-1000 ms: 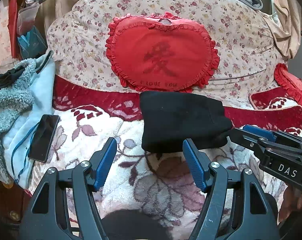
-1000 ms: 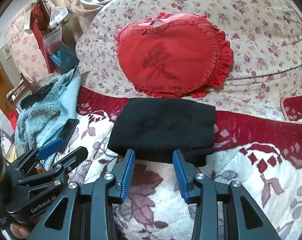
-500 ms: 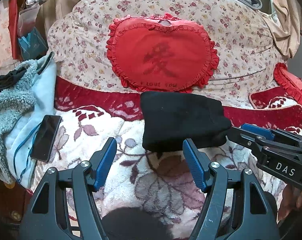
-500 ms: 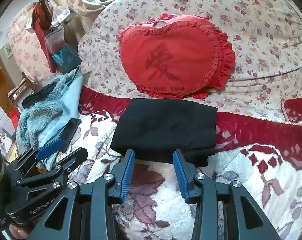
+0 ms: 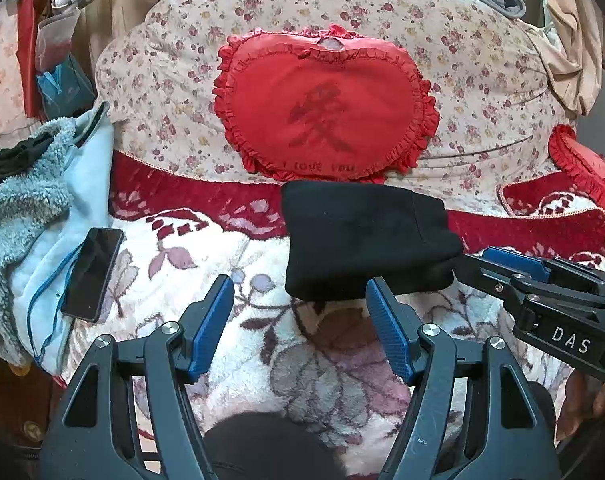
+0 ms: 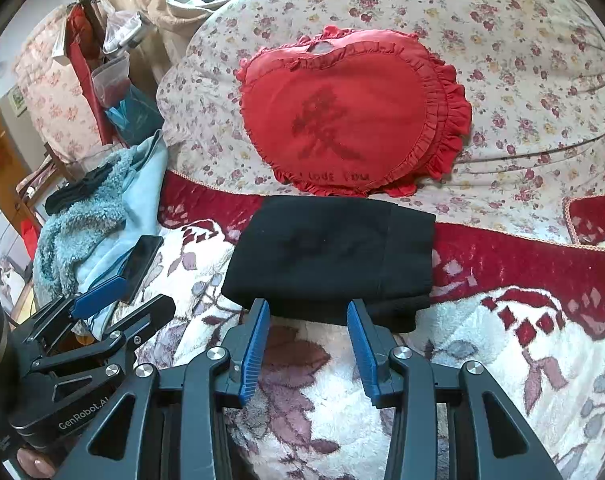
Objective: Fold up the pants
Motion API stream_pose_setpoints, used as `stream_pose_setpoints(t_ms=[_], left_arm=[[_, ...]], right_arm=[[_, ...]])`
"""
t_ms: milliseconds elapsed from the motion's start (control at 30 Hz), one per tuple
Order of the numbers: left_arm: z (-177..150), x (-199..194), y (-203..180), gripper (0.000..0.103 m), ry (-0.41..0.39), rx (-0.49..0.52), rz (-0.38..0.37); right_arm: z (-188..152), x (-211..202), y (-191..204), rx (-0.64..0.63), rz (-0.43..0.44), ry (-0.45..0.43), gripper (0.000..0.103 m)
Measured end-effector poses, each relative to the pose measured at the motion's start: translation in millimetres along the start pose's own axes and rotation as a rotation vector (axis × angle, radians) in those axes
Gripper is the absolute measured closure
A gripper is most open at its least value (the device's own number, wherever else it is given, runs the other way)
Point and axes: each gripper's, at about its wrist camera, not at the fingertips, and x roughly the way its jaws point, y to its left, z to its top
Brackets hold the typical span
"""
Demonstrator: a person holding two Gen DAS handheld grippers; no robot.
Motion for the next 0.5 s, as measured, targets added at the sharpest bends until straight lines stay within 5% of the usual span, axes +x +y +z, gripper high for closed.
stream_pose_setpoints(t_ms=[500], left_arm=[[-1, 1, 7, 0.034, -0.035, -0.009, 0.011]], right_arm=[[0, 6, -10, 0.005, 0.002, 0.006, 0.064]])
